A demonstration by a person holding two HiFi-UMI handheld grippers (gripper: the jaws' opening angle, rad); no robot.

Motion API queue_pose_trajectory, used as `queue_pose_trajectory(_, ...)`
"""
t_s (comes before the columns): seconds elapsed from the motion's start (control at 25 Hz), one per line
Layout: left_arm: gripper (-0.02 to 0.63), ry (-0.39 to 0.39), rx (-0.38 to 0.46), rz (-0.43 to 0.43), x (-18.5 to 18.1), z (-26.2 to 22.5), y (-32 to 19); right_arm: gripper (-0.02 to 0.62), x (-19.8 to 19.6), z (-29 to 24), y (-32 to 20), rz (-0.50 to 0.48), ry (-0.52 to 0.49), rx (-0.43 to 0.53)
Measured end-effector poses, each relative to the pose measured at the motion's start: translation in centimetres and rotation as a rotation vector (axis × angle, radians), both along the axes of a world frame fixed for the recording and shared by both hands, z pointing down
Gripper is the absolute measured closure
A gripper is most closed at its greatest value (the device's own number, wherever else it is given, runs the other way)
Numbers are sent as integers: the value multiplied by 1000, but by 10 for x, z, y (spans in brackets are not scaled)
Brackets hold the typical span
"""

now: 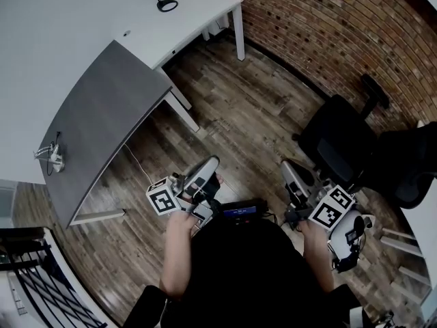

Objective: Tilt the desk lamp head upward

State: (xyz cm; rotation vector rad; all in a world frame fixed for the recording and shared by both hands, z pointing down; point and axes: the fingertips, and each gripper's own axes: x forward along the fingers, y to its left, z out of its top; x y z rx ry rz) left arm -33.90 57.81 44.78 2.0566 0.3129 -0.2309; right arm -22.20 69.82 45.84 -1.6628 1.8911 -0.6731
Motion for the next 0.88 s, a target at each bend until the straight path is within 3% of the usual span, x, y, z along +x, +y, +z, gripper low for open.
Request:
queue_pose_trajectory(0.44, 592, -44, 31, 0, 27, 4, 30, 580, 39, 10, 33, 6, -63, 35)
queue_pose_trajectory(0.88, 592, -14, 3, 41, 59, 12, -3, 579, 50, 17, 2, 24, -42, 8)
